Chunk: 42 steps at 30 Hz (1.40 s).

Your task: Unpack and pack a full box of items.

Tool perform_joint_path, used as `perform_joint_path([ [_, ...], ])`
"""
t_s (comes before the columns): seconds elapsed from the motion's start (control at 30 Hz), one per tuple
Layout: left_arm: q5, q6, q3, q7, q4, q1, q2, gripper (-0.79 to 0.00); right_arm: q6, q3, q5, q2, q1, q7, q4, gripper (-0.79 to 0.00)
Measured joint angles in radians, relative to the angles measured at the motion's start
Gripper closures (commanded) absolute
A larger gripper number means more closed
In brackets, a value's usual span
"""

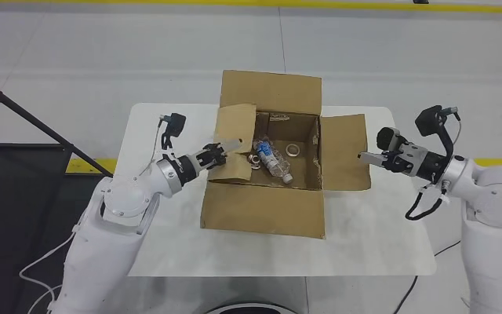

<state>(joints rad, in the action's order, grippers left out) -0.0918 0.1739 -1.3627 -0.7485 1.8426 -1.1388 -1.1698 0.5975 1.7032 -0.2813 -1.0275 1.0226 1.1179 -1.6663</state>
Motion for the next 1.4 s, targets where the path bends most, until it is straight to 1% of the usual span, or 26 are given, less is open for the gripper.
perform_joint_path([
  [0.13, -0.01, 0.011, 0.03, -0.001, -0.016, 0.018, -0.001, -0.785, -0.052, -0.002, 0.015, 0.002, 0.015, -0.042, 0.029, -0.785],
  [0.3, -0.012, 0.017, 0.053, 0.007, -0.032, 0.032, -0.003, -0.785, -0.159, -0.029, 0.06, 0.012, -0.047, 0.037, 0.132, -0.785],
  [0.43, -0.012, 0.02, 0.058, 0.01, -0.036, 0.036, -0.002, -0.785, -0.194, -0.067, 0.093, 0.018, -0.11, 0.092, 0.231, -0.785],
  [0.6, -0.009, 0.02, 0.058, 0.014, -0.036, 0.034, -0.001, -0.785, -0.206, -0.147, 0.118, 0.019, -0.194, 0.174, 0.355, -0.785],
  [0.77, -0.006, 0.02, 0.057, 0.019, -0.032, 0.031, 0.001, -0.785, -0.133, -0.216, 0.254, 0.013, -0.257, 0.239, 0.447, -0.785],
  [0.93, -0.008, 0.022, 0.057, 0.026, -0.028, 0.027, 0.003, -0.785, -0.119, -0.268, 0.347, 0.02, -0.278, 0.224, 0.429, -0.785],
  [1.2, -0.003, 0.024, 0.061, 0.037, -0.022, 0.021, 0.004, -0.785, -0.113, -0.33, 0.526, 0.035, -0.286, 0.217, 0.35, -0.785],
  [1.3, -0.001, 0.024, 0.061, 0.042, -0.021, 0.019, 0.005, -0.785, -0.11, -0.377, 0.554, 0.037, -0.297, 0.215, 0.326, -0.785],
  [1.4, 0.007, 0.021, 0.061, 0.052, -0.019, 0.015, 0.005, -0.785, -0.088, -0.428, 0.542, 0.035, -0.311, 0.193, 0.327, -0.785],
])
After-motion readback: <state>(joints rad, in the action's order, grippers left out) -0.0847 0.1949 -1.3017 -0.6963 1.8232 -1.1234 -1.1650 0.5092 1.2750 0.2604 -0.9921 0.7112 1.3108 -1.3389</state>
